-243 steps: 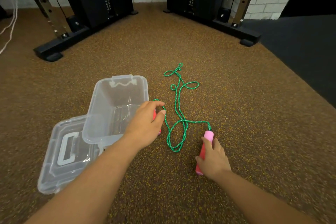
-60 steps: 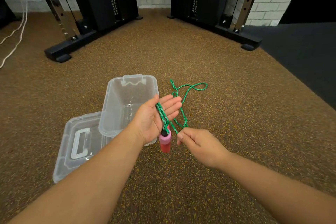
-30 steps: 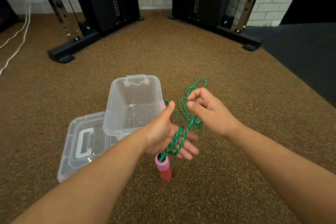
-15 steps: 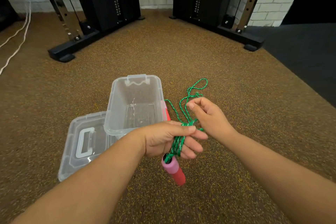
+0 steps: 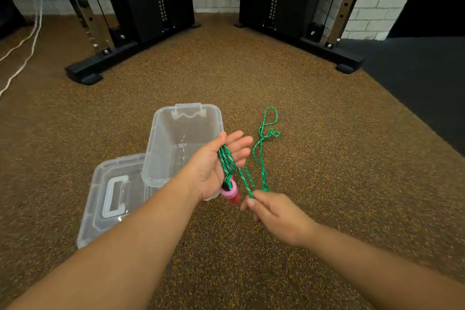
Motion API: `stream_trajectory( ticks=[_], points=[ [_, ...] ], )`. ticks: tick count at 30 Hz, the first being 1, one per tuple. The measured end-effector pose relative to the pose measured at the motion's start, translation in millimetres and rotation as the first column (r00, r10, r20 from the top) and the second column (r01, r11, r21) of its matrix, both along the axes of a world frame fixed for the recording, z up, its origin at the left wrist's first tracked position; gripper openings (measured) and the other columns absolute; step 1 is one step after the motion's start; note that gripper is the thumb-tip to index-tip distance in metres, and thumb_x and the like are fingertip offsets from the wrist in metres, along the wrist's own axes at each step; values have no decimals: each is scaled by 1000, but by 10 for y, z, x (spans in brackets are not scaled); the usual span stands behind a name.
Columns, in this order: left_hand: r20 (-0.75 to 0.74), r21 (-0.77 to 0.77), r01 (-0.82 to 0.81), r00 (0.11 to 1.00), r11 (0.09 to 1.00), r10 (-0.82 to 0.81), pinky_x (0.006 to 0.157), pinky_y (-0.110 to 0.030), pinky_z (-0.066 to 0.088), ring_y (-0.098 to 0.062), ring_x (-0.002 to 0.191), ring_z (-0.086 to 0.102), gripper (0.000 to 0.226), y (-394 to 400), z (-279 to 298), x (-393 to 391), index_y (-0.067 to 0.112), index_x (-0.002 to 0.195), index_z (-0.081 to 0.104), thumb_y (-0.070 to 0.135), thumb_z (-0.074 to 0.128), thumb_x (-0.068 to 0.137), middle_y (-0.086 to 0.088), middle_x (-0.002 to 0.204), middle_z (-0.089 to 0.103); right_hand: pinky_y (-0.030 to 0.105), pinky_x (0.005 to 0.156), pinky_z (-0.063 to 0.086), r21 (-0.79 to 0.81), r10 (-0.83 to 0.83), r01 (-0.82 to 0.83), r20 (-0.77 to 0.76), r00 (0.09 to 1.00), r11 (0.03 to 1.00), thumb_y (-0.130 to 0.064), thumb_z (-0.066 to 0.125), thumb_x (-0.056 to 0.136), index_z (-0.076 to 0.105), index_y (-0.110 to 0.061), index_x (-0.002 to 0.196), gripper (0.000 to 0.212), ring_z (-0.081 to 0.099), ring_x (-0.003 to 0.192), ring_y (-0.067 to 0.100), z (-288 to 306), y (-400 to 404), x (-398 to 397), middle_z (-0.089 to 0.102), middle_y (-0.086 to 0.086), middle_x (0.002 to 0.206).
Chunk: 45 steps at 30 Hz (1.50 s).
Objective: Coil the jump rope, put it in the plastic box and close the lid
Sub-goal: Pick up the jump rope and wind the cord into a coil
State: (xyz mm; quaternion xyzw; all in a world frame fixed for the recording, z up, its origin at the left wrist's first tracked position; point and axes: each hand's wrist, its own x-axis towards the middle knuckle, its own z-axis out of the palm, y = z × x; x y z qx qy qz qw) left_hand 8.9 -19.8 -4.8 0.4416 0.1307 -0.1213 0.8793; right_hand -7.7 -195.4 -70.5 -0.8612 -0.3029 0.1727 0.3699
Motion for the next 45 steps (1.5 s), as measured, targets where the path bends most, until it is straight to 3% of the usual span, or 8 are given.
stream_trajectory(
  ticks=[5,10,16,20,24,29,36,45],
  points=[
    [3,-55,-96,995,994,96,84,-27,50,-15,85,71,40,-7,24,50,3,135,40,21,31,100,-7,98,73,10,60,32,-9,107,-106,54,993,994,-35,40,99,65,-24,97,28,49,61,-8,109,81,-118,53,-21,61],
    [2,30,-176,984,984,176,90,-27,45,-27,112,56,41,-1,48,88,2,139,34,15,29,101,-20,133,54,27,64,40,13,148,-150,95,984,989,-45,36,96,63,-28,100,33,46,62,0,184,74,-169,46,-15,60],
    [57,484,-4,998,875,-27,64,-21,53,-9,64,69,23,-59,20,37,9,117,49,19,38,100,-8,89,71,27,56,37,233,40,-47,36,999,971,-42,38,90,68,-27,86,33,44,54,2,385,10,-72,49,-13,55],
    [-71,713,298,931,634,-357,59,-23,46,-16,55,62,35,-116,24,9,-2,113,58,24,38,99,-14,74,67,30,59,42,389,-161,172,-61,985,905,-32,44,84,62,-27,59,31,50,58,10,551,-21,130,54,-2,57],
    [-239,762,499,809,413,-537,60,-29,44,-18,45,56,56,-42,47,-49,3,96,66,43,28,99,-1,46,58,30,66,40,406,-334,373,-166,928,834,-24,45,91,55,-22,58,35,48,63,10,578,-115,415,52,-5,60],
    [-217,568,582,788,582,-576,53,-27,38,-13,36,36,46,-13,116,-130,12,70,57,55,47,82,6,36,32,29,62,35,352,-324,422,-306,895,835,-28,40,100,53,-19,67,37,43,56,10,520,-109,424,46,-3,56],
    [-95,292,442,896,848,-435,50,-25,35,-10,33,34,36,9,154,-86,19,64,44,43,43,90,8,34,31,31,66,44,417,-276,534,-535,799,736,-30,46,97,61,-19,74,30,36,51,11,349,-126,426,35,-4,54],
    [61,-97,233,972,968,-228,54,-22,55,-11,51,67,28,-11,228,-25,8,93,73,18,49,82,-3,70,74,22,50,29,258,-329,367,-180,927,894,-23,50,97,65,-19,82,21,35,46,1,177,-109,366,44,-16,46]
  ],
)
